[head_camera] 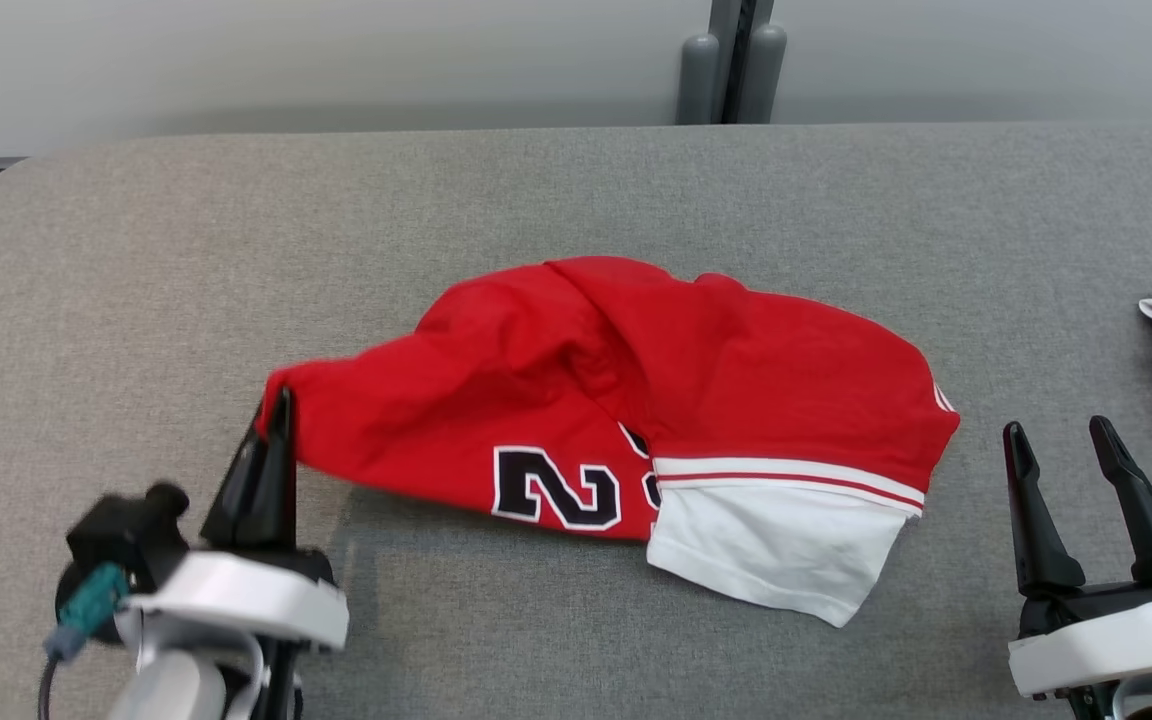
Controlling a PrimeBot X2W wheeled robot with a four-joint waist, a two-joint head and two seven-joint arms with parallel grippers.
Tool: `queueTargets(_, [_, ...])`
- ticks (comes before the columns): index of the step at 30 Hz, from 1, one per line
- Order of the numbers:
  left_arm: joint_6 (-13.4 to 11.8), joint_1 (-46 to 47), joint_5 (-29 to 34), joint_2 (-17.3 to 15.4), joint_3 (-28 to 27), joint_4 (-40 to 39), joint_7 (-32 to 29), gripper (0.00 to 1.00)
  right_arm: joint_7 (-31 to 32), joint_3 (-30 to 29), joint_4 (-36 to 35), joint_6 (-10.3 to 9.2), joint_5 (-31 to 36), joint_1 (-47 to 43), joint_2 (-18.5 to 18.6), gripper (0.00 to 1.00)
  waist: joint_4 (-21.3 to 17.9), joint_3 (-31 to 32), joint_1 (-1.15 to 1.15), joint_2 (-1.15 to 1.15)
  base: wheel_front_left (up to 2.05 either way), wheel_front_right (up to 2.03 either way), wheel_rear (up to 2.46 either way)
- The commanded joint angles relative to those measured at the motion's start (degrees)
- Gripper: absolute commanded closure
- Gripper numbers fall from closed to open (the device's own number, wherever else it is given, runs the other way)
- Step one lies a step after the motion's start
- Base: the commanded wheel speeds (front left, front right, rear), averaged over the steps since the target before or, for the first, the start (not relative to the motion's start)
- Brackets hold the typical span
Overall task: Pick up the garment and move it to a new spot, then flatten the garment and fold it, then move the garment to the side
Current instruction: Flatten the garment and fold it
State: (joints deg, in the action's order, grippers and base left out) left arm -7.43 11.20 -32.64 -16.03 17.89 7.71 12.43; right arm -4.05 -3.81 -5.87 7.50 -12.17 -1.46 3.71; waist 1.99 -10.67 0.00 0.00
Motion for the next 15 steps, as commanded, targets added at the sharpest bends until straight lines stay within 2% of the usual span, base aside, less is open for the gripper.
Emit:
queueTargets(1, [-1.2,-3.5,-0.4,0.1,-0.5,-2.1,0.6,1.00,0.4,-0.5,-0.2,-0.02,0.1,-0.5,0.1,0.00,0.3,0.6,0.00,0.00,0.00,0.00,0.00])
queueTargets(9, [-3.5,-13.5,-2.3,2.9,-0.2,-2.3,1.4,1.00,1.3,-0.9,-0.3,-0.02,-0.2,-2.3,-0.1,0.00,0.8,2.7,0.00,0.00,0.00,0.00,0.00])
queueTargets(15, [-1.1,-17.0,-4.5,5.6,0.4,4.3,2.2,1.00,2.0,-1.1,-0.3,-0.02,-0.4,-3.8,-0.3,0.00,1.1,4.4,0.00,0.00,0.00,0.00,0.00])
